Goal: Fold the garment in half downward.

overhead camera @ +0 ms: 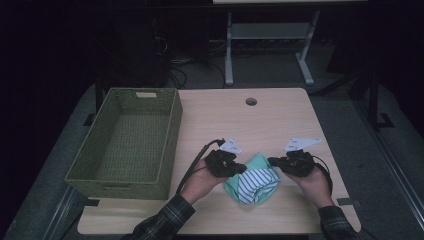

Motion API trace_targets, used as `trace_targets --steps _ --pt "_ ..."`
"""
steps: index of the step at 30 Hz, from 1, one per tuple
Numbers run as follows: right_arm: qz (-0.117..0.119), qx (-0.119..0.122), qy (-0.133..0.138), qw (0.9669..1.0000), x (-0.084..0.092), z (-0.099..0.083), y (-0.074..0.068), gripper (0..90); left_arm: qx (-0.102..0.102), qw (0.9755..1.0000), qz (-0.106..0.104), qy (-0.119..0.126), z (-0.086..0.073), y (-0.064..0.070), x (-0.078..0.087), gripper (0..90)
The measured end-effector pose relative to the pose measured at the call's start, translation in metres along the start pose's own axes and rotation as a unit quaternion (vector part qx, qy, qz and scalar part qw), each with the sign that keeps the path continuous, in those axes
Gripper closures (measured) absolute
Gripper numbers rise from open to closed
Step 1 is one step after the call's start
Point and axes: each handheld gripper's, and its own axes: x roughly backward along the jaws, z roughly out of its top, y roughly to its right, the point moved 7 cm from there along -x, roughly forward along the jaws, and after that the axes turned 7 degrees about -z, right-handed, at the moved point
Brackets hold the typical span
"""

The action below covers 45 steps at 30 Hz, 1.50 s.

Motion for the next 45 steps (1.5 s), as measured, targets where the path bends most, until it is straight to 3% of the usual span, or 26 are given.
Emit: trace_targets --steps 6,7,9,14,20,28,33,35,39,45 --pt "0.014 0.004 0.005 0.9999 -0.015 0.014 -0.007 89.9 0.011 0.9996 0.015 -0.021 -0.018 -0.006 0.001 89.5" --pt "0.017 0.004 0.006 0.9998 -0.017 0.016 -0.009 89.9 0.020 0.9995 0.016 -0.018 -0.020 -0.005 0.000 89.5" --pt "0.022 0.009 0.009 0.9997 -0.022 0.018 -0.011 89.9 0.018 0.9991 0.017 -0.034 -0.026 -0.006 -0.003 89.5" --pt "0.024 0.011 -0.013 0.9996 -0.041 0.015 -0.016 89.9 0.026 0.9981 0.025 -0.050 -0.034 -0.010 -0.013 89.5" --pt "0.022 0.019 -0.041 0.9988 -0.058 0.004 -0.016 90.0 0.018 0.9940 0.049 -0.096 -0.048 -0.017 -0.022 89.7" --pt "0.009 0.018 -0.043 0.9989 -0.057 0.002 -0.014 90.0 0.007 0.9914 0.082 -0.102 -0.050 -0.026 -0.019 89.7" --pt "0.013 0.019 -0.034 0.9992 -0.052 0.005 -0.014 90.0 0.016 0.9926 0.078 -0.092 -0.048 -0.031 -0.017 89.0" --pt "0.009 0.019 -0.028 0.9994 -0.048 0.008 -0.013 90.0 0.020 0.9945 0.067 -0.078 -0.045 -0.029 -0.013 88.5" --pt "-0.002 0.012 -0.021 0.9997 -0.039 0.008 -0.004 90.0 0.026 0.9977 0.044 -0.045 -0.038 -0.017 -0.001 88.5" --pt "-0.022 -0.002 -0.035 0.9992 -0.029 -0.008 0.015 90.0 0.023 0.9985 0.015 -0.048 -0.046 0.005 0.003 88.6"
